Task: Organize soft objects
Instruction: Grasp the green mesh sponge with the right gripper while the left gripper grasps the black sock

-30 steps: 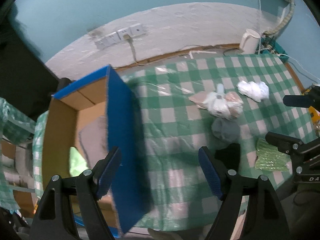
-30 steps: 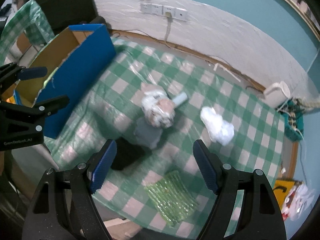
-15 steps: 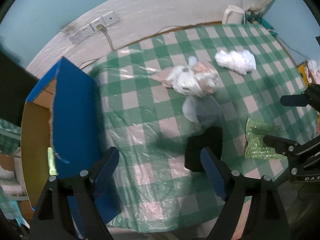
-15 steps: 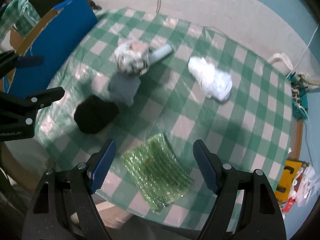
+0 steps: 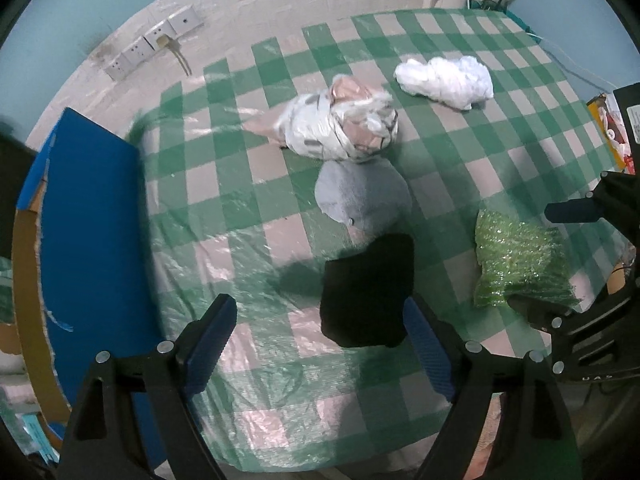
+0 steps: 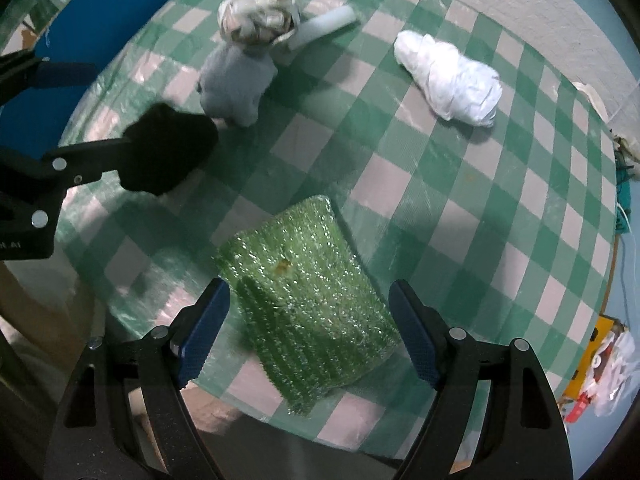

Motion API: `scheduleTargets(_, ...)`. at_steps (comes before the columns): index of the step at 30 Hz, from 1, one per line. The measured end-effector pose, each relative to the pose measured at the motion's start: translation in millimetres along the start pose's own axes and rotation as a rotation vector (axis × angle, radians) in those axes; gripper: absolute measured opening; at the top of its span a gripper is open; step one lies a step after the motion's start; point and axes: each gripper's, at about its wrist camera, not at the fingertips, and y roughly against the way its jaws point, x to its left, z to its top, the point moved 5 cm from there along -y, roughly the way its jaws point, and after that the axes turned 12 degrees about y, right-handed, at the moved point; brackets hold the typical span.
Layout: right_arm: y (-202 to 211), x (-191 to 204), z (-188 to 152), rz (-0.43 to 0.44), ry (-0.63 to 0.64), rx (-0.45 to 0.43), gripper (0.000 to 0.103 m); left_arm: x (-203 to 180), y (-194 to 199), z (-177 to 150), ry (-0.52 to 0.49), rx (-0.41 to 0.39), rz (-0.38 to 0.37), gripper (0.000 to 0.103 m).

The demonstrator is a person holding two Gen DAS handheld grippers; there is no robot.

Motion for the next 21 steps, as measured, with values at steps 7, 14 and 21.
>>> scheduleTargets(7, -17, -3, 1, -0.005, 0.002, 0.02, 0.081, -6, -10, -2, -0.017, 0.036, 0.0, 0.087)
scheduleTargets(14, -19, -10, 4, 0.058, -0.02, 0.005, 0.072, -9, -14, 0, -0.022, 0.042, -0.017, 0.089)
scheduleTargets(21, -15, -21, 11, 0.061, -0.05, -0.021, 0.028, -9, -16, 3, -0.011, 0.045, -0.023, 0.09)
